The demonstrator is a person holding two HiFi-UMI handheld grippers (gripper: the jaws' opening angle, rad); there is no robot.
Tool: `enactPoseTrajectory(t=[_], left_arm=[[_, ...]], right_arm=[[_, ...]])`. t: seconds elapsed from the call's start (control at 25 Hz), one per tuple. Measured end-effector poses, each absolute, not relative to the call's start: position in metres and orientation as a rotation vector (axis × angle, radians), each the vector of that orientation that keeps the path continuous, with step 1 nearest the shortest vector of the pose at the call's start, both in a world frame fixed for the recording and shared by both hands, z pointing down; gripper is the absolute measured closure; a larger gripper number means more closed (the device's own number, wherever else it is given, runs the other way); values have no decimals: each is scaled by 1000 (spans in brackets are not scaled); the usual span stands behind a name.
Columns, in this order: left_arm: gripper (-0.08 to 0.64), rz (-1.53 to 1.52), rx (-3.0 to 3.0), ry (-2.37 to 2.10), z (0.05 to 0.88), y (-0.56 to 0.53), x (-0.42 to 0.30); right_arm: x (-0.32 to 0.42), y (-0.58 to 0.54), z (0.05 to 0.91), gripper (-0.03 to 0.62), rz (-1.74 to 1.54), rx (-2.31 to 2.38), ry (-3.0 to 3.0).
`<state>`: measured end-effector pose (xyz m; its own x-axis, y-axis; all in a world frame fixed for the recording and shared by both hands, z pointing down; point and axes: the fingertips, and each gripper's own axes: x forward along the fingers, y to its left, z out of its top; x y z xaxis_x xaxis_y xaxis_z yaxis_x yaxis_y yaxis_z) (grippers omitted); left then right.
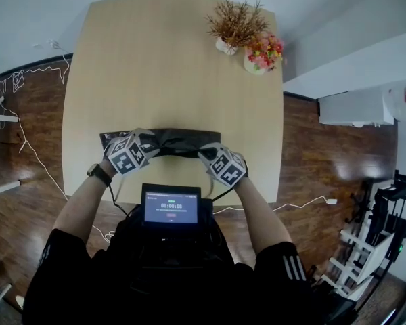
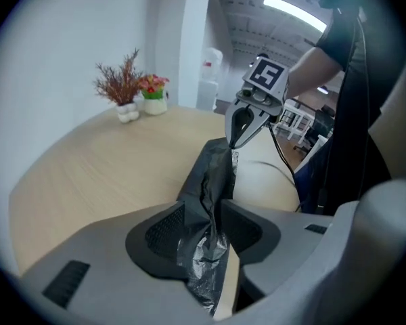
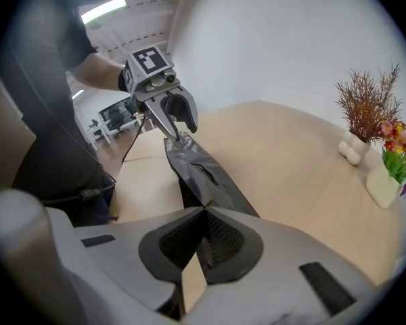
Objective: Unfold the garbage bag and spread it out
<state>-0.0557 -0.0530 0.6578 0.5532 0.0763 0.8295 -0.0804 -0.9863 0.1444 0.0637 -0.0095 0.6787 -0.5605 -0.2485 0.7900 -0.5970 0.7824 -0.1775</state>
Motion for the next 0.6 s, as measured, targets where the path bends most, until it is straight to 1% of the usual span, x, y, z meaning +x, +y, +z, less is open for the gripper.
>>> enactPoseTrajectory(t=[0.12,0.28,0.36,0.48,0.6], left_arm=[[382,1341,2717,-45,634,-49,-50],[399,1216,2785,122,616,-6,-28],[399,1250,2815,199,622,14,-19],[426,1322,2841,243,627,27,-1],[426,1393,2810,259,650,35,10]], right_arm=[[65,-17,671,586,606,647,-2167],[65,-33,654,586,693,696,-2179],[66,-45,648,586,729,732,-2186],[68,-58,643,586,766,759,-2175],[71,-65,646,586,784,765,-2159]])
